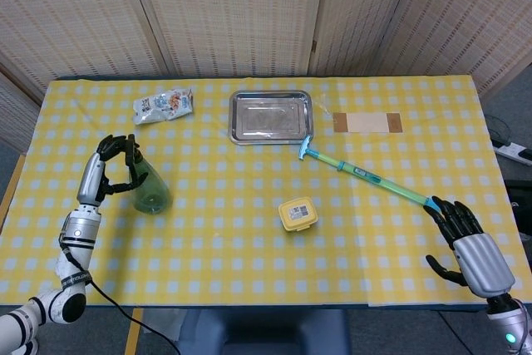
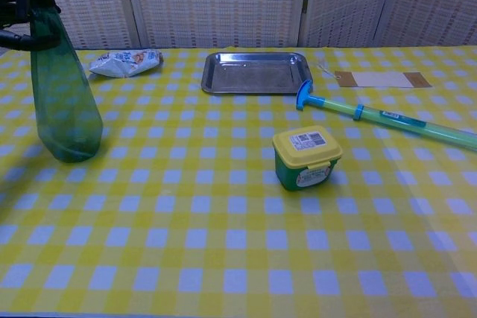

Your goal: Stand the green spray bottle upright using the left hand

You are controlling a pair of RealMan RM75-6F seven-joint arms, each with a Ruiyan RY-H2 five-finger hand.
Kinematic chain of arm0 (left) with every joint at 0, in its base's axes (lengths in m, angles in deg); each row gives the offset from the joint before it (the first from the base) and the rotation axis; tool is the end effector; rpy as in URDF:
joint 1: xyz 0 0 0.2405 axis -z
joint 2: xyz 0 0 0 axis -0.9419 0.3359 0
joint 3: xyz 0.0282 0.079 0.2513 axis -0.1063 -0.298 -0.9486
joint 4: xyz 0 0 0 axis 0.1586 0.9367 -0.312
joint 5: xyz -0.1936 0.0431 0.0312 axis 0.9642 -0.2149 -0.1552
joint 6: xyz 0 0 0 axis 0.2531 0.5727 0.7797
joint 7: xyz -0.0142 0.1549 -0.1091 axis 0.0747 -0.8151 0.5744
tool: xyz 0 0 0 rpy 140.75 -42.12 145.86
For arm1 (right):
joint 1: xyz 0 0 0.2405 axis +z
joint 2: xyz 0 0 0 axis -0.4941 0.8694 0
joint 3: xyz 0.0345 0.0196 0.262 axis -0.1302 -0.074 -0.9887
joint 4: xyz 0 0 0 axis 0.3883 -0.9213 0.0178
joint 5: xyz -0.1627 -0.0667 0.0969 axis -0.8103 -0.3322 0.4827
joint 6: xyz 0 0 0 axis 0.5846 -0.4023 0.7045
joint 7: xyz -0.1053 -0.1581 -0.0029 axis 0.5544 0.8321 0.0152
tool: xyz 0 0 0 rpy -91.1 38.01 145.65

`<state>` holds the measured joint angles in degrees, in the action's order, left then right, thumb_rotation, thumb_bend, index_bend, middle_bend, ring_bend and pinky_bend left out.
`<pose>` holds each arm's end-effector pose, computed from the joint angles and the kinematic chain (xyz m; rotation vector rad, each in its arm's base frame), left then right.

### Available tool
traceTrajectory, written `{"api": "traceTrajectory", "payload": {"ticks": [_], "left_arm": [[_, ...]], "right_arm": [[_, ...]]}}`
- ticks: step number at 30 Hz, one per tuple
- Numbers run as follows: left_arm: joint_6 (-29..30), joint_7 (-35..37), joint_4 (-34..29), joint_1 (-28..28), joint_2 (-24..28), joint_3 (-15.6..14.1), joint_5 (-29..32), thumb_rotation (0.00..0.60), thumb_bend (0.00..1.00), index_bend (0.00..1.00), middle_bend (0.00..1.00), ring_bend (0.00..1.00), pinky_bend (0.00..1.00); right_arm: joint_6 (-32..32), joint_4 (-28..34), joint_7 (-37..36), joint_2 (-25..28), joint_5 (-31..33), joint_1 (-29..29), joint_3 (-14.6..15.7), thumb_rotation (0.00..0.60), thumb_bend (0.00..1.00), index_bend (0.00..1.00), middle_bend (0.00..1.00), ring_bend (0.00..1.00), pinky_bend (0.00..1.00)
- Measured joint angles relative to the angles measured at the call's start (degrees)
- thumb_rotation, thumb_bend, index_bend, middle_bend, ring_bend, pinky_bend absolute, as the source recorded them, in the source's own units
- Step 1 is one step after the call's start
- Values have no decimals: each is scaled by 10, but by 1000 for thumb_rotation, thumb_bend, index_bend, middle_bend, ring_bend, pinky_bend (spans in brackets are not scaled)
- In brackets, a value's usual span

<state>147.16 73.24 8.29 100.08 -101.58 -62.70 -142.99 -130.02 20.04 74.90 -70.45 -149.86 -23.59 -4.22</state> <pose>-0.2353 0.4057 0.0956 -1.1241 -1.4328 -1.5840 -0.2975 -0.2103 0.1581 1.5946 -0.9322 1.0014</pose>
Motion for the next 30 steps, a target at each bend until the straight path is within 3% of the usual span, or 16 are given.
{"api": "traceTrajectory", "payload": {"ticks": [10, 30], "left_arm": [[2, 33, 7, -4, 5, -4, -14, 600, 211, 258, 397, 82, 0], [20, 86, 14, -41, 23, -29, -34, 600, 174, 191, 332, 29, 0]], "right_arm": [[0, 1, 6, -2, 1, -1, -1, 600, 337, 0, 0, 0, 0], [-8, 1, 4, -1, -7, -3, 2, 600, 337, 0, 0, 0, 0]]}}
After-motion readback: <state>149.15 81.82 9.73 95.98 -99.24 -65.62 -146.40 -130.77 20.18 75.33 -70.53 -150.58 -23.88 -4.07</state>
